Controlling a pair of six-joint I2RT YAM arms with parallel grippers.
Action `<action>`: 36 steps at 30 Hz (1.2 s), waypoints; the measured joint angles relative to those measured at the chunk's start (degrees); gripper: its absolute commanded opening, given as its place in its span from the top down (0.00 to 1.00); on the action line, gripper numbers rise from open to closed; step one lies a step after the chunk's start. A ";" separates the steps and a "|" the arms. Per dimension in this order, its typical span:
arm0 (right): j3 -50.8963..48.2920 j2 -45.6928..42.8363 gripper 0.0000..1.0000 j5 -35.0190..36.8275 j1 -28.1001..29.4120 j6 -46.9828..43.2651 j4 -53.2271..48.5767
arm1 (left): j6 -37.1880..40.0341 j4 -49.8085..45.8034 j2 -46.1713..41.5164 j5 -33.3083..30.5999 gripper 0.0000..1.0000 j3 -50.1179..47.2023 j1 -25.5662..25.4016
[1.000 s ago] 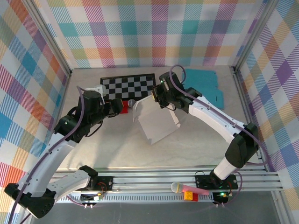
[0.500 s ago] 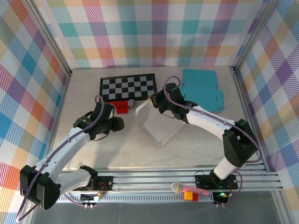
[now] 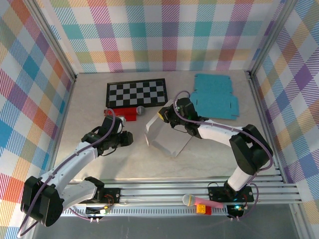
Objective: Fold the paper box
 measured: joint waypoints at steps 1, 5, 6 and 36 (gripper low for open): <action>-0.37 0.22 1.00 -0.28 -0.09 -0.02 0.57 | 0.66 1.03 -0.02 0.61 0.73 -0.57 0.00; -0.94 0.68 1.00 -1.44 -0.35 -0.22 2.47 | 4.11 6.05 -0.31 3.72 0.70 -3.82 -0.02; -0.94 0.68 1.00 -1.77 -0.50 -0.33 2.67 | 4.79 7.56 -0.35 4.28 0.69 -4.76 -0.11; -1.25 5.51 1.00 -4.85 -0.98 0.94 10.05 | 11.82 25.55 10.82 3.52 0.61 -6.60 -7.17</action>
